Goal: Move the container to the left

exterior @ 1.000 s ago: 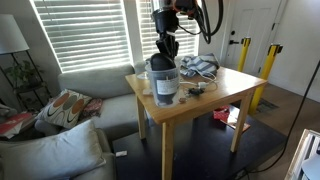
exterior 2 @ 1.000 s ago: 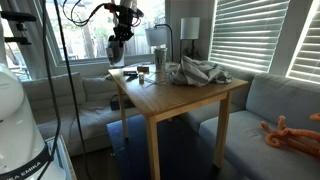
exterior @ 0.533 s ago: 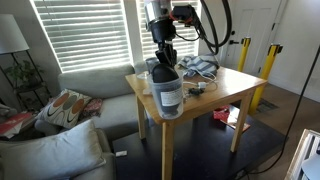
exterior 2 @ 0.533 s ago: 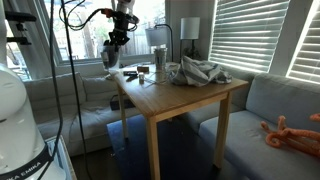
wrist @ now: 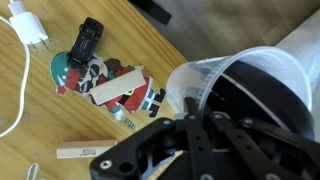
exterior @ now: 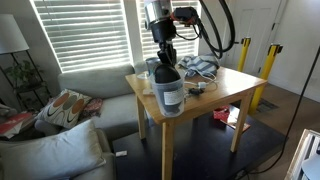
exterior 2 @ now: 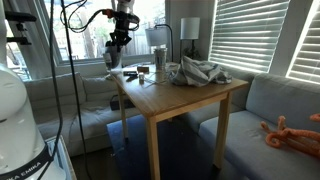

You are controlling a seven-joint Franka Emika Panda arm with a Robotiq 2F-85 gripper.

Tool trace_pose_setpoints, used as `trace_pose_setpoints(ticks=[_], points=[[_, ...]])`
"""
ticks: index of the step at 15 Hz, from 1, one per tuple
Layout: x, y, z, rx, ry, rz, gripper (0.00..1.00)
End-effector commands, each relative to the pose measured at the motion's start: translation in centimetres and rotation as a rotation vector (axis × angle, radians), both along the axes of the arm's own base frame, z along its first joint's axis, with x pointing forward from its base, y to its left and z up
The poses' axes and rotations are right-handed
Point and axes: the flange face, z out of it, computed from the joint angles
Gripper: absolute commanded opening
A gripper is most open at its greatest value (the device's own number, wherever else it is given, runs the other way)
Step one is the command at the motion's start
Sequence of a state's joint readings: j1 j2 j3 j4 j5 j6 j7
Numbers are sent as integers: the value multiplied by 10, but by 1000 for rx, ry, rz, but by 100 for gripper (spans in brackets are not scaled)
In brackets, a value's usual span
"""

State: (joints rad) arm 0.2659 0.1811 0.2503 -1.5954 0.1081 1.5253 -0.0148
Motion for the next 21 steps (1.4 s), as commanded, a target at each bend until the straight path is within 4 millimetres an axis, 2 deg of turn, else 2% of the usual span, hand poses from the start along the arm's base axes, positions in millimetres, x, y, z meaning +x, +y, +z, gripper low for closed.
trace_pose_setpoints(ticks=[1, 7, 8, 9, 10, 11, 15, 19, 21], points=[[-1, 6, 2, 14, -46, 61, 1], [3, 9, -2, 47, -67, 102, 1], [4, 9, -3, 49, -68, 103, 6], [4, 9, -3, 51, -66, 105, 32], [3, 8, -3, 48, -67, 107, 32], [3, 8, -3, 47, -68, 108, 36], [-2, 3, 3, 35, -84, 101, 63], [-9, -3, 19, 30, -118, 93, 92], [-15, -6, 28, 27, -135, 88, 100]])
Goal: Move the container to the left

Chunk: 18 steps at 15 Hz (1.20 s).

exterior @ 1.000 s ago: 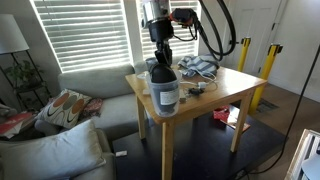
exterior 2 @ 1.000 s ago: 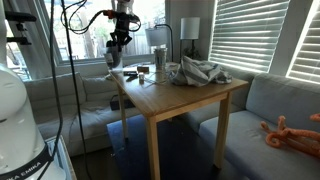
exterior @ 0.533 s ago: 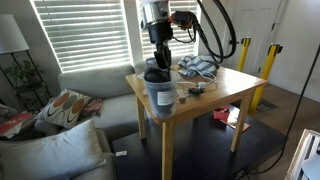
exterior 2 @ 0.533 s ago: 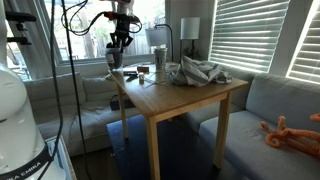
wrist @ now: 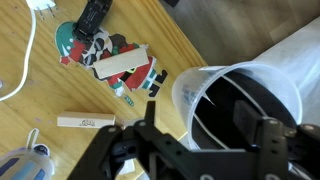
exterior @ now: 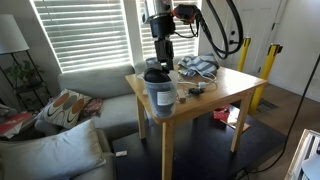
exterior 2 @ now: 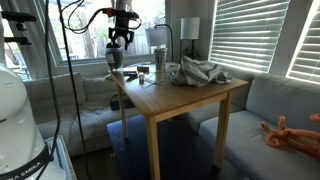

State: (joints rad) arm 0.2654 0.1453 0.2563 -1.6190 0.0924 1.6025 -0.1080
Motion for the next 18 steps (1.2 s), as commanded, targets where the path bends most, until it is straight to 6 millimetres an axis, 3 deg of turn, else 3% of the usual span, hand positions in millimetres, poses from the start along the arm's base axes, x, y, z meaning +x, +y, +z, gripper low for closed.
trace_pose_setpoints(ticks=[1, 4, 9, 14, 16, 17, 18], points=[[-18, -11, 21, -23, -63, -16, 100], [-38, -27, 50, -40, -133, -107, 100], [-109, -78, 96, -74, -190, -376, 100], [-180, -150, 125, -96, -252, -636, 100], [-195, -183, 129, -101, -269, -739, 100], [-196, -202, 129, -76, -272, -697, 100], [-181, -173, 135, -89, -256, -677, 100]])
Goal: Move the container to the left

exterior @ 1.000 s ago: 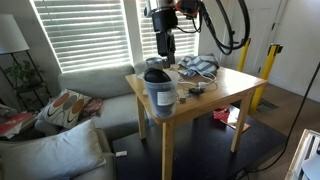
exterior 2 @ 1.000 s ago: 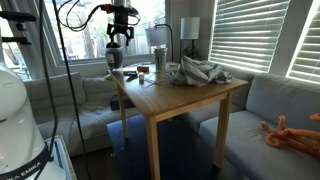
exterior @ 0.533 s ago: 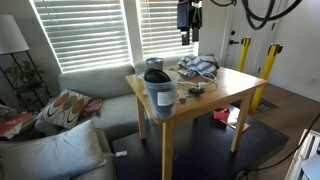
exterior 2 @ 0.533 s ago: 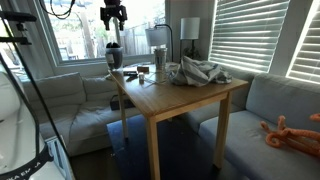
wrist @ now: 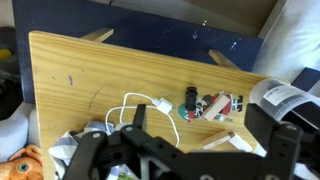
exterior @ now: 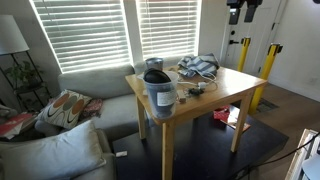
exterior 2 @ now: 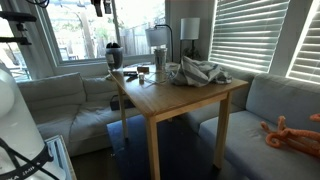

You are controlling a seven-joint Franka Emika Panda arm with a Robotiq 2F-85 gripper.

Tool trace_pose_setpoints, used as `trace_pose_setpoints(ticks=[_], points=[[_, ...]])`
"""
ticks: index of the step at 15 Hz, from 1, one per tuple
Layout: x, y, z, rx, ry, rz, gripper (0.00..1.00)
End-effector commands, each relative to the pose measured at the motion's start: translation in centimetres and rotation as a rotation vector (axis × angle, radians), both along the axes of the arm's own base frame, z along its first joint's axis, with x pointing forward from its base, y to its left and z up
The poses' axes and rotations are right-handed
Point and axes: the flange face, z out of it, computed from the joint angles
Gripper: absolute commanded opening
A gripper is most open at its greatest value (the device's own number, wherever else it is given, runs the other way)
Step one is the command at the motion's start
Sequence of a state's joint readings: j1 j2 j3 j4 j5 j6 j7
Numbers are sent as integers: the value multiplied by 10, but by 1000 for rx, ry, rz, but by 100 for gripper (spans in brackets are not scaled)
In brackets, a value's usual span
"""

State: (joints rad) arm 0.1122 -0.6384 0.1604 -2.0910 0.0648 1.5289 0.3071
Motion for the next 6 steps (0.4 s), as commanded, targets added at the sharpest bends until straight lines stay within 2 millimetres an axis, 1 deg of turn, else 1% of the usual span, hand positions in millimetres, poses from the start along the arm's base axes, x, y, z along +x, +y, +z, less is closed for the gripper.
trace_pose_setpoints(ticks=[1, 2, 3, 6], points=[[-6, -14, 1, 7, -7, -12, 100], [-10, -24, 1, 14, -10, -19, 100], [-12, -28, 0, 18, -10, -23, 100], [-12, -27, -4, 16, -4, -21, 100]])
